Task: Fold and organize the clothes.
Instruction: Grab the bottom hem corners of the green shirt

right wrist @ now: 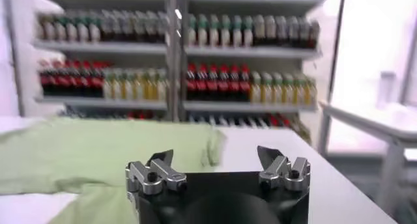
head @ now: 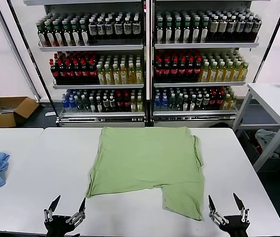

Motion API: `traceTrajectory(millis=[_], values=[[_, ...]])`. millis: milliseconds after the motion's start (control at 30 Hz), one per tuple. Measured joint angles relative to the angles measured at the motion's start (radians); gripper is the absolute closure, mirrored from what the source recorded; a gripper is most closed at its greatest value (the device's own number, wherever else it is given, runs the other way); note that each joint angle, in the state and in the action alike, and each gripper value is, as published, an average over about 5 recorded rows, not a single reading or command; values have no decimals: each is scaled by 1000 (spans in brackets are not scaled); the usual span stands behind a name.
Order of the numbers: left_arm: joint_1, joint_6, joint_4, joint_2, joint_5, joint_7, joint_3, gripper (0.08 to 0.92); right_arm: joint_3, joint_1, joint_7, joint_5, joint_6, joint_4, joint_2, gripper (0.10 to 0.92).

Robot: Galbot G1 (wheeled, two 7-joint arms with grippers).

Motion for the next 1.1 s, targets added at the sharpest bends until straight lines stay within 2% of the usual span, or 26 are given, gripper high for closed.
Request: traceTrajectory(millis=[233,433,767,1100], values=[[-40,134,-22,14,-70,7,-7,177,-31,34,-3,19,-123,20,0,203],[-90,202,-15,11,-138,29,-19,177,-53,57,-17,23,-194,29,3,203],[-176,256,15,-14,-215,69,-1,177,-78,79,-33,15,-243,18,14,203],[-277,272,109,-44,-246,89,42,177,-90,96,-45,1,-260,5,35,203]])
